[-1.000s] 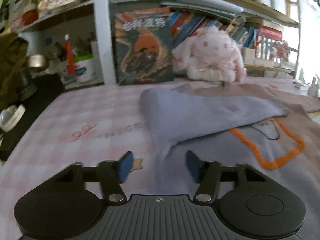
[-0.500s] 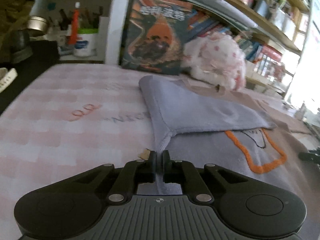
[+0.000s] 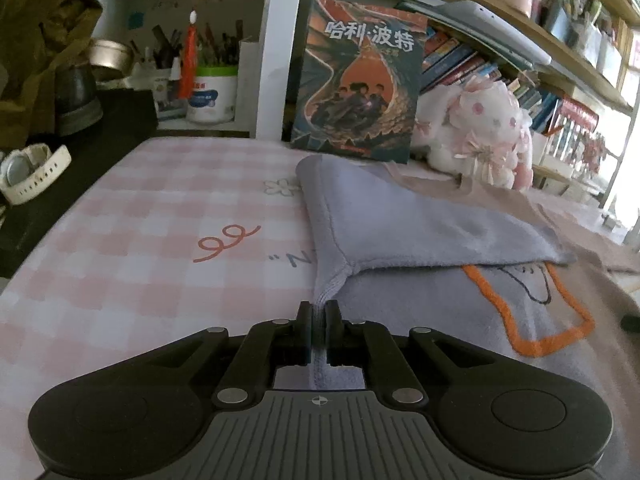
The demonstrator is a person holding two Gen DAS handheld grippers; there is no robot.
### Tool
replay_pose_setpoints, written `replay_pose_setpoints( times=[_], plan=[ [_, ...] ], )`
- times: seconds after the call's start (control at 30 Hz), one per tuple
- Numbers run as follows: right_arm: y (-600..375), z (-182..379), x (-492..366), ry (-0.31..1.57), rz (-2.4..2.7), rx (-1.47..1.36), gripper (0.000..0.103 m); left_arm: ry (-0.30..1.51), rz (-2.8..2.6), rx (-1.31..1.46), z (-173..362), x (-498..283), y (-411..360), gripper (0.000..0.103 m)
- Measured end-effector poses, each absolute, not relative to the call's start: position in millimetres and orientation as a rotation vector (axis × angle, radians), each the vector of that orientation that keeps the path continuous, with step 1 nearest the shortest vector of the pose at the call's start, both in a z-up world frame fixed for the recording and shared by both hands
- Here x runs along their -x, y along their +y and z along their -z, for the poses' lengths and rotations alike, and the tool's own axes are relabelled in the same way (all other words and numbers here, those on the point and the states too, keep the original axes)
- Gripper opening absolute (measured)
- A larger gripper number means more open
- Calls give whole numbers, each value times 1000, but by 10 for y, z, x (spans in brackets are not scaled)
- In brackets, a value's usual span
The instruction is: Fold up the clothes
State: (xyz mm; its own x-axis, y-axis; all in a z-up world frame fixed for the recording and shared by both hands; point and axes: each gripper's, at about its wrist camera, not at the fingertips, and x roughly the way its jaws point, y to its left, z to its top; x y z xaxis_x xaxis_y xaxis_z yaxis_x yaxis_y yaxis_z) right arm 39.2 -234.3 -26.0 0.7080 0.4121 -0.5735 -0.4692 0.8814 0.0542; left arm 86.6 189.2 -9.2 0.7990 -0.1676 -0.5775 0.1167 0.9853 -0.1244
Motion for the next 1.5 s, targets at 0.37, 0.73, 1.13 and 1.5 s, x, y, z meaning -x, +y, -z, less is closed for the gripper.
replay_pose_setpoints(
  times=[0.37,0.73,1.13,1.5],
  plan=[
    [-2561,109,-205,481,-415,69,71,315,79,-27,-483,-145,1474,48],
    [-3062,-45,-50,334,-240,28,86,138,272,-15,-540,53,659,68],
    [-3525,66,-169,344,-106,-9,93,201,312,-147,-180,-70,85,73],
    [-3622,115,-453,434,-67,-52,94,289,317,-317,15,-85,-216,94]
  ],
)
